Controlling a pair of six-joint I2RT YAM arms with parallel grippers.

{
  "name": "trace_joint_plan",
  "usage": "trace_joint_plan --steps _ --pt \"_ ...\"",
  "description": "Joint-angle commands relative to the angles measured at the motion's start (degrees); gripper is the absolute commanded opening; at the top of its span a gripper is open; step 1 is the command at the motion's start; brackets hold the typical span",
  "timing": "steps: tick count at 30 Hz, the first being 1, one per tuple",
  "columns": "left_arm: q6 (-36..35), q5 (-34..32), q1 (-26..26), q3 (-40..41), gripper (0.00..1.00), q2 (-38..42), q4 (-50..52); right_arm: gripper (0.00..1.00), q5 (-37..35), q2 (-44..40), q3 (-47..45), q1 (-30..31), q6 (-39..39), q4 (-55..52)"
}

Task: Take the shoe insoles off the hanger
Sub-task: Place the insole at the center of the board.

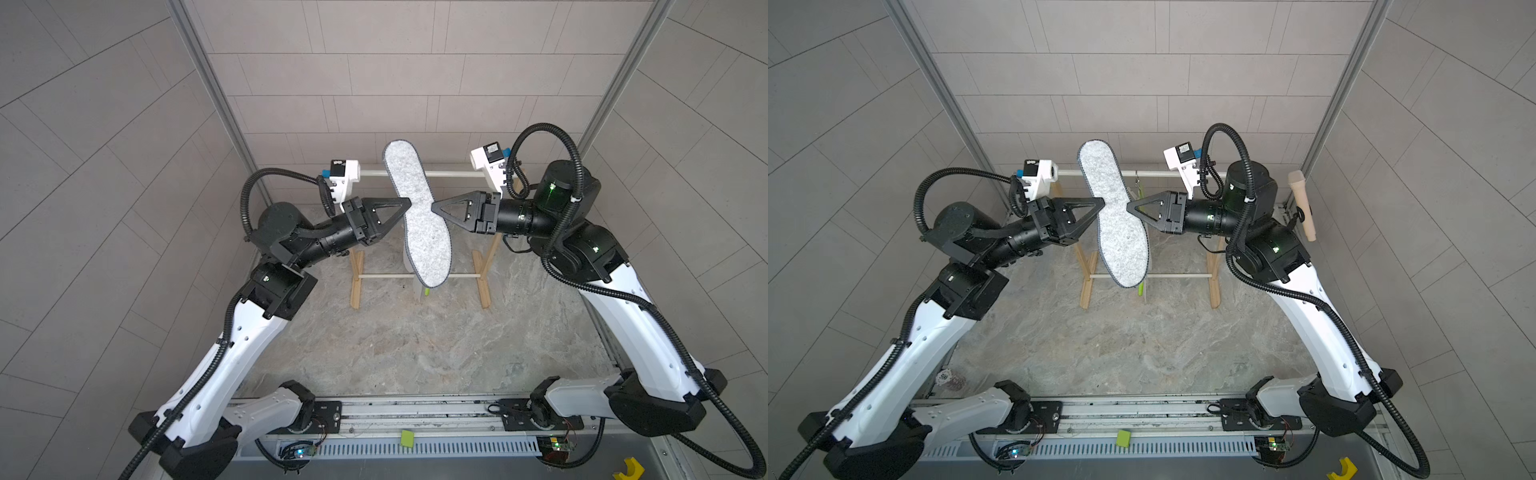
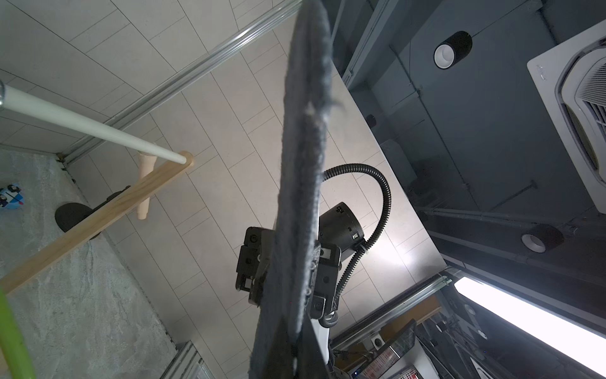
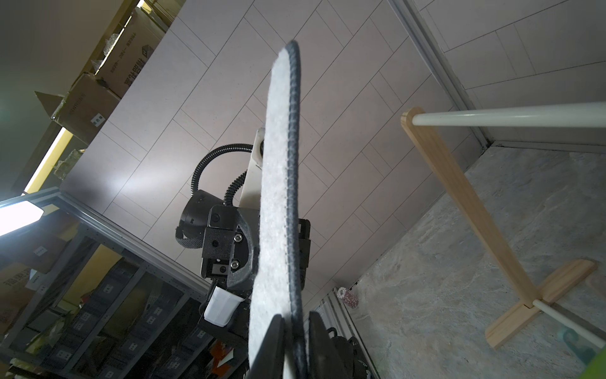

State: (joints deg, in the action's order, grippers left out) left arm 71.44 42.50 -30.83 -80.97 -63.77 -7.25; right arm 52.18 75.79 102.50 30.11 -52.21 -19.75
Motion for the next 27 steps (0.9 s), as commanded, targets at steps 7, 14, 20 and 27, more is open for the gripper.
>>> trace_joint_plan --steps 7,14,20,27 --pt "1.64 1.71 0.33 -0.16 0.00 -0.47 -4.20 0.00 1.56 -1.93 -2.51 0.63 -5.68 7.87" --pt "0.40 -0.10 0.42 0.88 0.70 -0.12 -4.08 0.00 -0.37 -3.10 -2.47 -0.01 -4.04 6.66" --pt "-4.13 -8.36 3.35 2.86 1.00 3.89 -0.52 0.00 -3.68 -7.83 -7.04 -9.96 -4.55 8.74" --pt "-18.31 -25.22 6.83 2.84 1.00 10.22 15.34 0.00 -8.37 -17.18 -20.44 -31.76 -6.45 10.79"
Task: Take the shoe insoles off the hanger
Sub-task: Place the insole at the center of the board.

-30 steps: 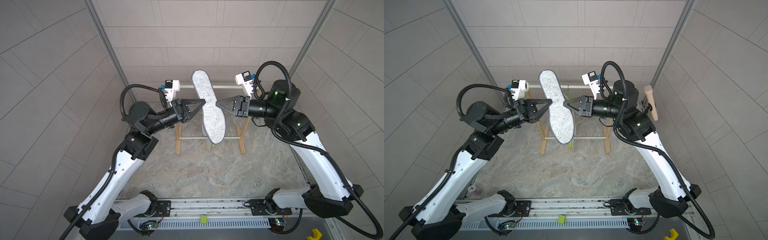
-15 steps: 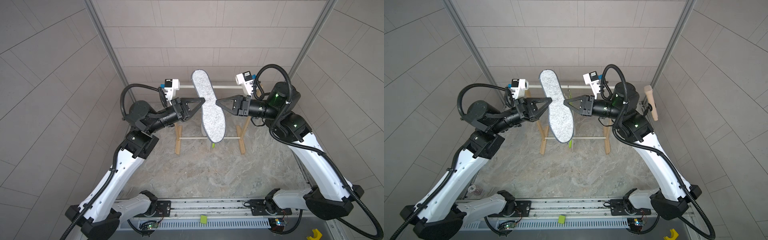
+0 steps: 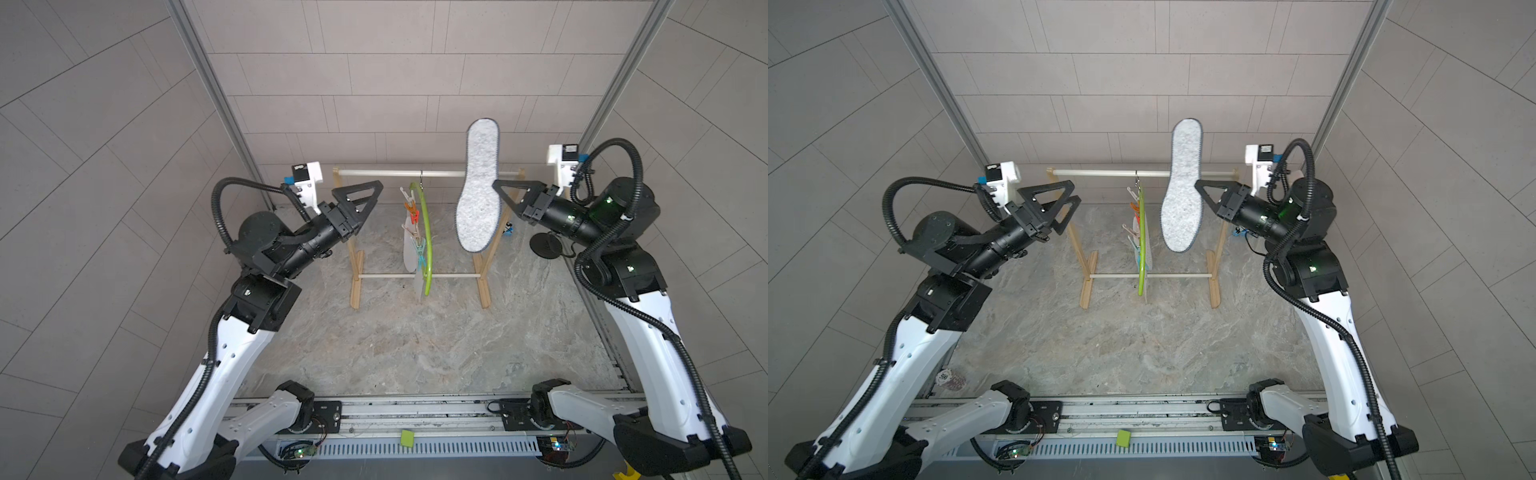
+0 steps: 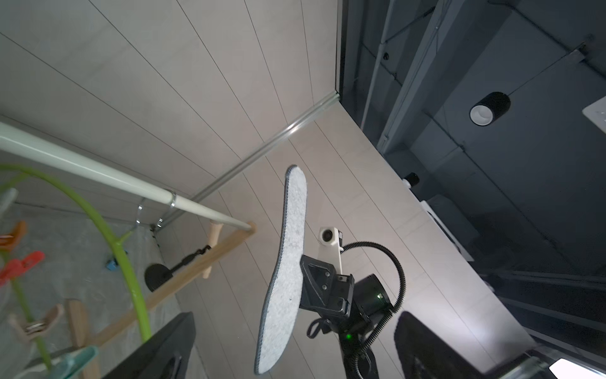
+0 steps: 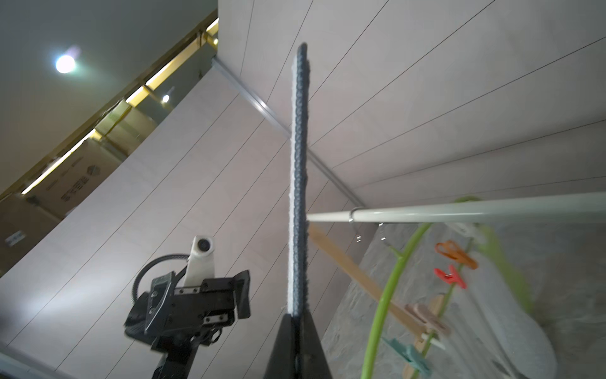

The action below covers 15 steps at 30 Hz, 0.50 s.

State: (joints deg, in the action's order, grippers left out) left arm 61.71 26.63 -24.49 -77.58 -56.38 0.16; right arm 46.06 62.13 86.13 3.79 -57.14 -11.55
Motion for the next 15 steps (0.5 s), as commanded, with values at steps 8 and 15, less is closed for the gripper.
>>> trace_joint_plan --steps 8,15 --pt "-19.84 -39.11 0.50 2.07 1.00 8.95 30.43 0.00 -0.96 -12.64 -20.60 -11.99 1.46 -1.45" --pt "-21.55 -45.29 0.61 15.01 1.00 13.37 32.48 0.00 4.88 -21.30 -28.92 -10.42 6.94 -15.56"
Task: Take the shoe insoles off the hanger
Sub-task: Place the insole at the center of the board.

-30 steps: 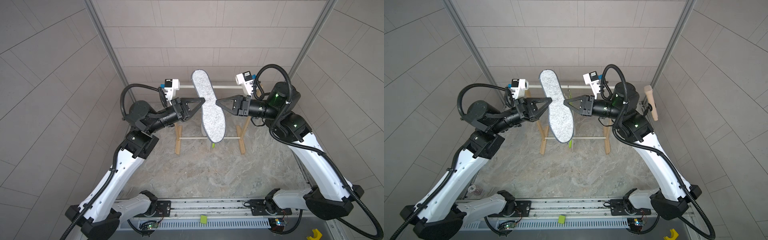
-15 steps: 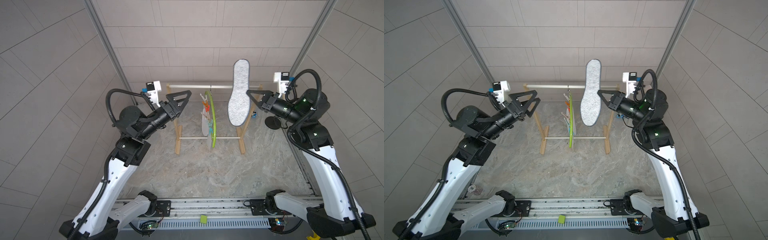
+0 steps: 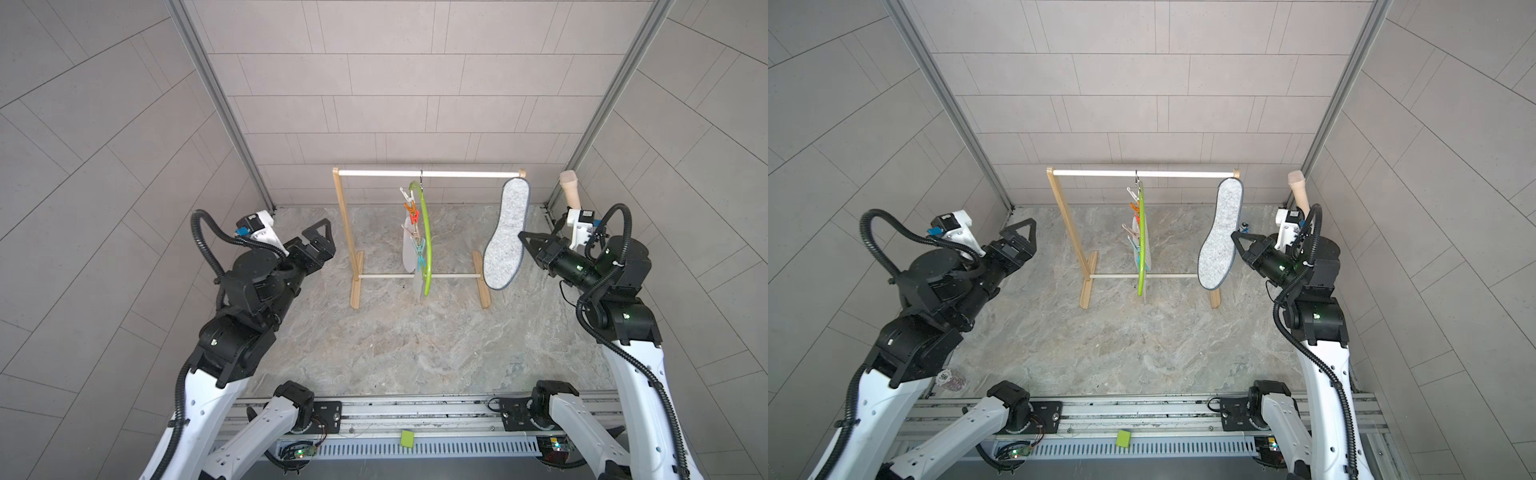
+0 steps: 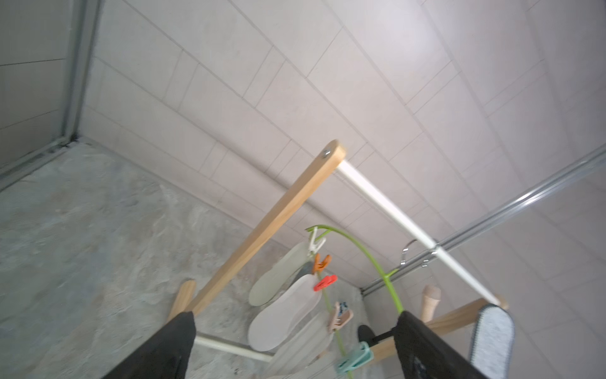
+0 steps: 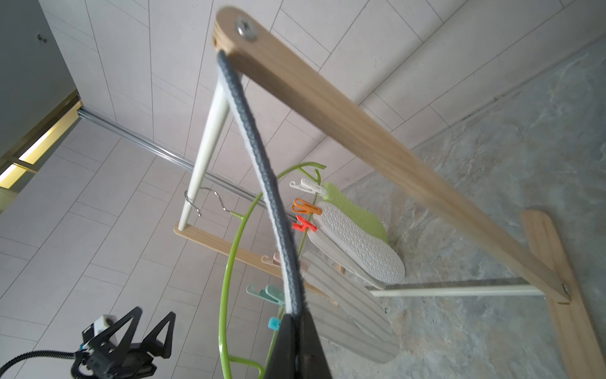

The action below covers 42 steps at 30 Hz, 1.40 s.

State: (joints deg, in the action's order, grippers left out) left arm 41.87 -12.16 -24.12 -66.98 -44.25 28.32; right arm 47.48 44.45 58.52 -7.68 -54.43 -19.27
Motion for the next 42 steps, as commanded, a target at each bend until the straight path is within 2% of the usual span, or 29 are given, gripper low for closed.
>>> trace_joint_plan --steps 1,5,11,16,19,27,42 --pt "-1.00 -7.08 0.23 6.10 0.99 1.88 4.17 0.00 3.64 -4.80 -2.43 1.60 5.42 -10.44" --pt "3.33 -9.17 0.25 14.29 0.98 4.57 2.82 0.00 2.09 -10.19 -9.98 4.66 9.87 -18.73" --pt "5.68 -7.34 0.24 20.25 0.97 4.73 0.69 0.00 -5.35 -15.93 -28.19 9.94 9.75 -18.93" --pt "7.56 -6.34 0.14 21.34 0.97 4.35 0.97 0.00 -12.00 -14.16 -37.22 13.85 11.82 -15.27" --pt "8.58 -5.13 0.12 21.94 0.97 4.69 1.19 0.00 -11.63 -10.52 -40.78 14.54 11.59 -10.47" --pt "11.22 -4.06 0.10 23.46 0.97 5.94 1.65 0.00 -11.48 -1.49 -40.46 15.45 14.42 -5.49" --pt "12.41 -2.64 0.11 23.36 0.96 5.42 1.92 0.00 -14.63 18.45 -34.82 15.54 14.43 1.32"
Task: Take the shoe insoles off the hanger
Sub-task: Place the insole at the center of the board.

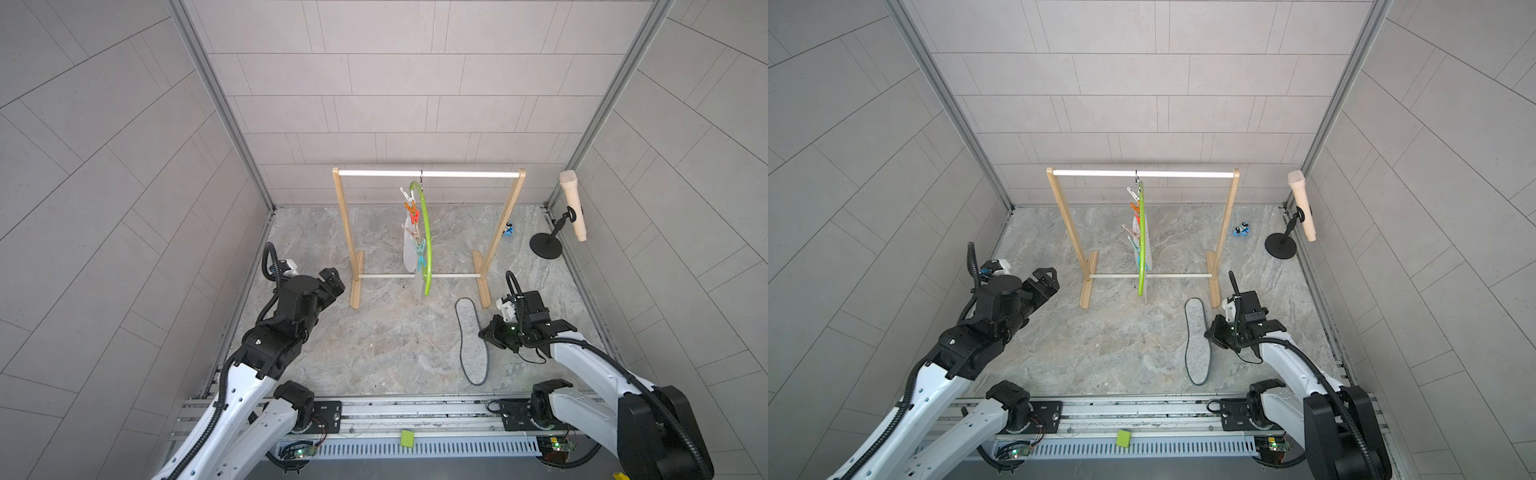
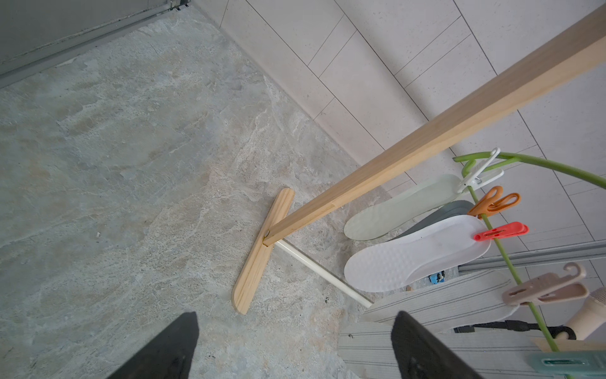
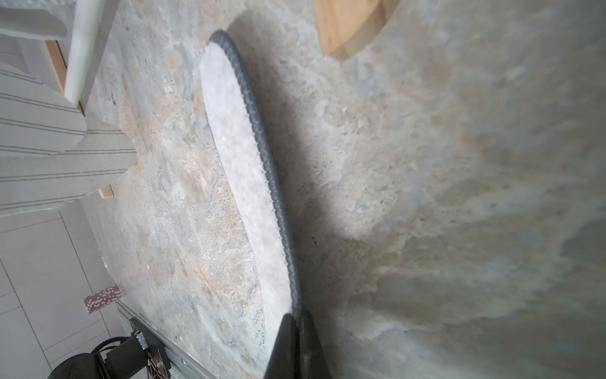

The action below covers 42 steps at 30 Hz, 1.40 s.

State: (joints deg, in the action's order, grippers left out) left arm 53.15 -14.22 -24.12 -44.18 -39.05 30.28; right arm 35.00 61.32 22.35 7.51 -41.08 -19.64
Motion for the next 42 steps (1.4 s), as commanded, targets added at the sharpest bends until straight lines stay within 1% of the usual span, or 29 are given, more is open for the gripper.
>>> trace_joint_plan --steps 1,9,16,18,26,28,34,37,42 --pt "1.17 -0.57 0.14 0.59 0.96 0.22 0.04 0.00 -2.12 2.47 1.62 0.32 1.17 2.17" --pt "1.70 -0.52 0.05 0.78 0.96 0.39 0.42 0.00 -3.27 8.29 4.22 0.32 5.17 0.11" --pt "1.65 -0.37 0.11 0.45 0.96 -0.44 0.36 0.00 -5.34 10.41 4.81 0.37 6.45 -0.93" --pt "1.62 -0.19 0.04 0.28 0.96 -0.71 0.37 0.07 -5.38 10.88 4.90 0.37 6.86 -1.14" --pt "1.47 0.42 0.06 -0.39 0.97 -1.73 0.74 0.23 -7.01 10.81 6.54 0.32 8.34 -3.38" --pt "1.45 0.59 0.04 -0.48 0.96 -1.93 0.88 0.27 -7.13 10.75 6.71 0.37 8.47 -3.72" --pt "1.47 0.85 0.08 -0.57 1.00 -2.19 1.46 0.31 -7.40 9.96 7.31 0.36 9.51 -5.67" --pt "0.36 1.58 0.04 -0.49 1.00 -2.16 1.45 0.35 -7.15 7.07 8.14 0.33 10.04 -7.96" --pt "-5.00 5.85 0.04 1.62 1.00 -1.12 -1.63 0.45 -7.33 -0.39 12.11 0.27 10.43 -14.33"
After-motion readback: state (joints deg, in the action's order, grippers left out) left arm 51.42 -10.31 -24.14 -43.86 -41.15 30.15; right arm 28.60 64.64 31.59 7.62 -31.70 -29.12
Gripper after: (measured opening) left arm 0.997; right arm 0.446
